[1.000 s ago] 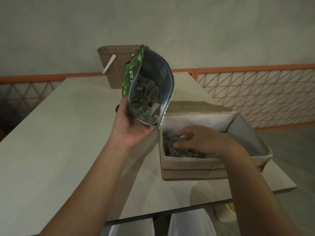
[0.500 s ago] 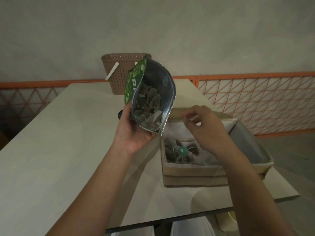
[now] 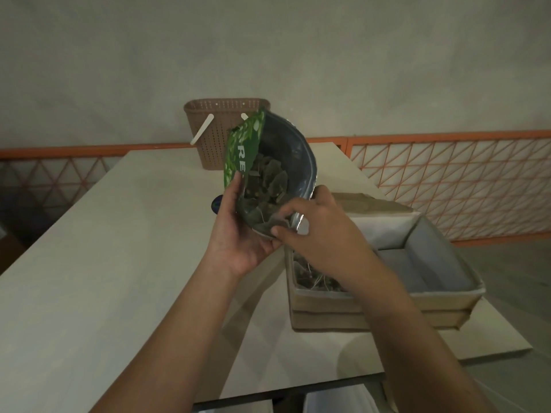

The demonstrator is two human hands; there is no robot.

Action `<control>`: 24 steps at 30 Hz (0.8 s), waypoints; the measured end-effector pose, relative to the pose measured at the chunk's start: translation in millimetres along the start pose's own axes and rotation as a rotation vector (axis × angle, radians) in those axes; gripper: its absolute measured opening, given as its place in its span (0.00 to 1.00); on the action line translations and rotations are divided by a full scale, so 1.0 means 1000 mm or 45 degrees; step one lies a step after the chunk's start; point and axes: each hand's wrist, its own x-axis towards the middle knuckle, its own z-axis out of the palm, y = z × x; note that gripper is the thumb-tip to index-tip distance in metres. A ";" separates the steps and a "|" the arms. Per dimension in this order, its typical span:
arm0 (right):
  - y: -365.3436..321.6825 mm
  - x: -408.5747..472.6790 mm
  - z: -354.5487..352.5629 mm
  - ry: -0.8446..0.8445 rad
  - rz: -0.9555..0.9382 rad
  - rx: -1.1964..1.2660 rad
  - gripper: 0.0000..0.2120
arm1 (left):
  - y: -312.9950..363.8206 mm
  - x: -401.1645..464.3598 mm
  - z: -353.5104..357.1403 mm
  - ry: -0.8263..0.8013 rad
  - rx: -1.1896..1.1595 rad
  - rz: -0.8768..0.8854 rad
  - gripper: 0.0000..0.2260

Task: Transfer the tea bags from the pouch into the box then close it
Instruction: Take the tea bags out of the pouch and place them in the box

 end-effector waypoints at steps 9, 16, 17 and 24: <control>0.004 -0.008 -0.039 0.323 0.131 0.998 0.05 | 0.002 0.001 0.002 0.059 0.037 -0.002 0.29; 0.028 -0.015 -0.043 0.185 0.273 0.660 0.05 | 0.002 0.000 0.000 0.071 0.006 -0.020 0.28; 0.031 -0.016 -0.040 0.108 0.294 0.535 0.05 | 0.002 0.000 0.000 0.077 0.013 -0.025 0.27; 0.024 -0.019 -0.033 0.173 0.289 0.505 0.03 | 0.003 -0.001 0.003 0.115 -0.030 -0.046 0.26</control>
